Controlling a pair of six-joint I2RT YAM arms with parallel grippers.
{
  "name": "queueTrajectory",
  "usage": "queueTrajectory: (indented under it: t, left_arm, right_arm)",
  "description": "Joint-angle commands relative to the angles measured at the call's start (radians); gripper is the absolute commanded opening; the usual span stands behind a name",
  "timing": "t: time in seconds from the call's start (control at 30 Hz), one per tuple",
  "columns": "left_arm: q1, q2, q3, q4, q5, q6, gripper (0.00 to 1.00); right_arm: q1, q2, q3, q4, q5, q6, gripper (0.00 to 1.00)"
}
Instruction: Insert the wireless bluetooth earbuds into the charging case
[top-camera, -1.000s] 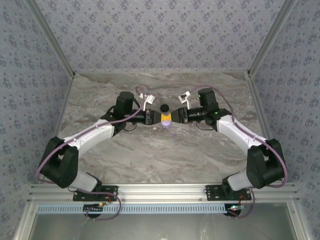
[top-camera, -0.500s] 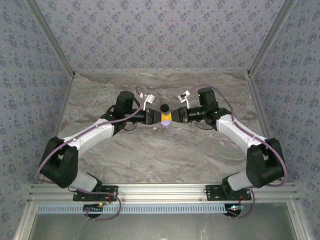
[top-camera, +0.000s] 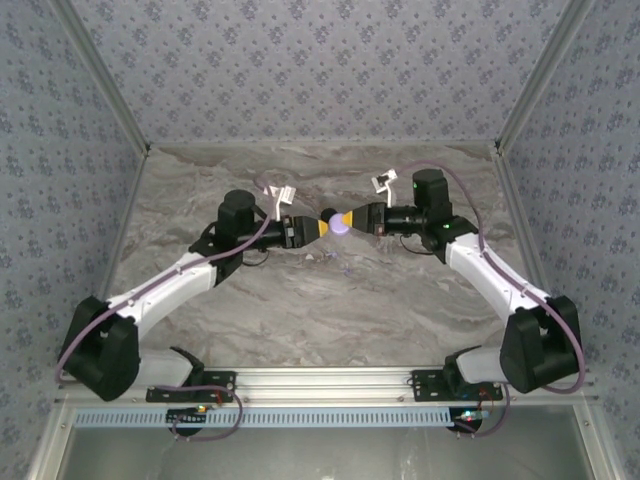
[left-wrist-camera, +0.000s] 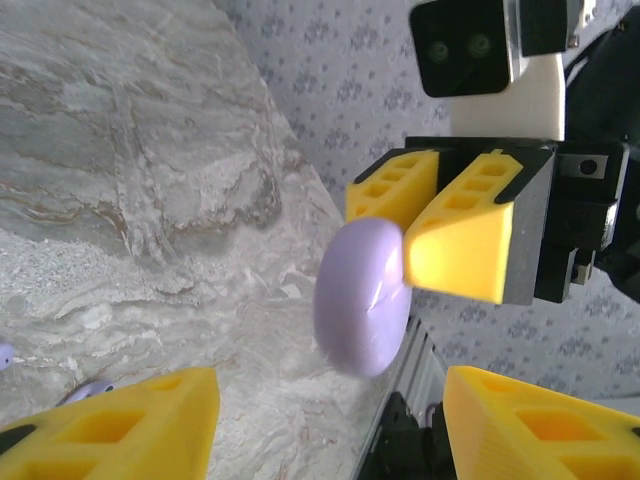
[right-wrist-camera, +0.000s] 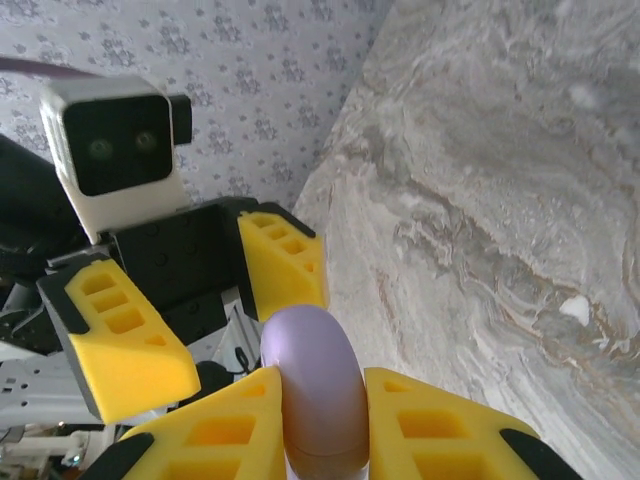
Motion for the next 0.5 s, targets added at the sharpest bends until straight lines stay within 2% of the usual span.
queueTrajectory:
  t: [0.0, 0.2, 0.47]
  left_arm:
    - [-0.01, -0.061, -0.047, 0.089, -0.088, -0.059, 0.62]
    - [-0.035, -0.121, -0.082, 0.142, -0.107, -0.069, 0.65]
    - [-0.06, -0.121, -0.072, 0.187, -0.109, -0.073, 0.66]
  right_arm:
    - [-0.007, -0.049, 0.002, 0.04, 0.042, 0.048, 0.21]
    - [-0.008, -0.069, 0.018, 0.078, 0.056, 0.103, 0.22]
    - [0.018, -0.081, 0.038, 0.13, 0.059, 0.144, 0.23]
